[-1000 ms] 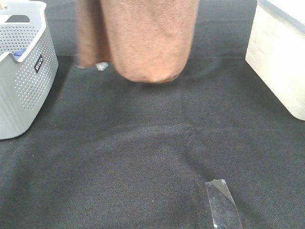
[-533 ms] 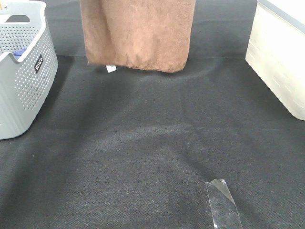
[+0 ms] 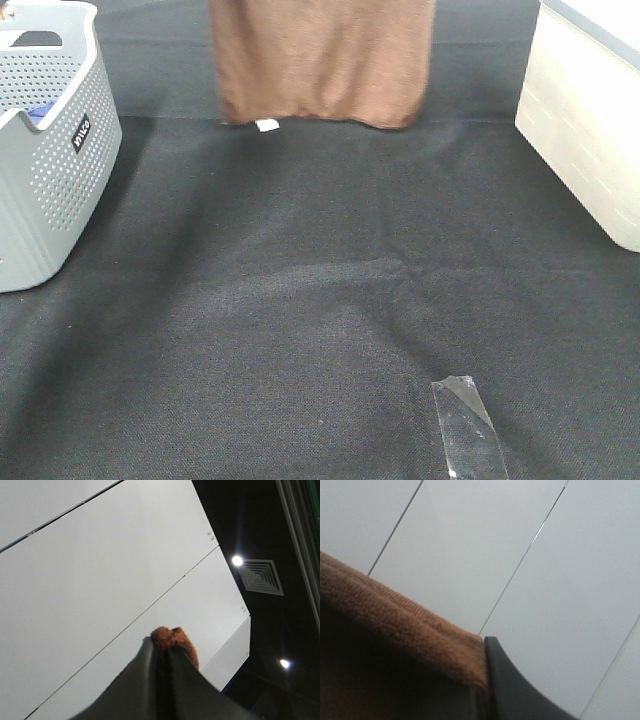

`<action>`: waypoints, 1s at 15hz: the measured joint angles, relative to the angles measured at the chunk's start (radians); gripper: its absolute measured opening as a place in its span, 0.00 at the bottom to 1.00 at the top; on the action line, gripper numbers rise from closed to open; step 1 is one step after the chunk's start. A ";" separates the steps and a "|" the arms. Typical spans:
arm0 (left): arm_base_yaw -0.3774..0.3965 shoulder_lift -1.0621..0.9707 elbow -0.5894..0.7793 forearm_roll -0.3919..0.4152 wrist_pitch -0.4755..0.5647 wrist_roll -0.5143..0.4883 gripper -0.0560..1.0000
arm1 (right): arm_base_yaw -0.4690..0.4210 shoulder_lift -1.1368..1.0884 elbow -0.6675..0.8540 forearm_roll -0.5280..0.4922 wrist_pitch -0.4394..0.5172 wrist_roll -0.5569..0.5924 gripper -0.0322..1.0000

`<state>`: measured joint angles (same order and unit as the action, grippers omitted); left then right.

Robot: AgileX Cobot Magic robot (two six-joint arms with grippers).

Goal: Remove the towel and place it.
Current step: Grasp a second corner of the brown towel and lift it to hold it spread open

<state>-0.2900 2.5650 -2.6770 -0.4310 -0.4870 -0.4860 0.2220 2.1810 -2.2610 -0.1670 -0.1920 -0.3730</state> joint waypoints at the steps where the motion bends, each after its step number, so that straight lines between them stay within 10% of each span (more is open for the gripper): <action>1: 0.000 0.002 0.000 0.000 0.002 0.002 0.06 | -0.001 0.002 0.000 0.000 0.000 0.005 0.04; 10: 0.000 0.003 -0.006 0.080 0.137 0.006 0.06 | -0.006 0.008 -0.007 0.000 0.078 0.124 0.04; 15: 0.000 -0.055 -0.006 0.299 0.632 0.007 0.06 | -0.012 0.008 -0.008 0.039 0.452 0.310 0.04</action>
<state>-0.2900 2.5100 -2.6830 -0.1320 0.1450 -0.4790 0.2100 2.1890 -2.2690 -0.1280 0.2600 -0.0630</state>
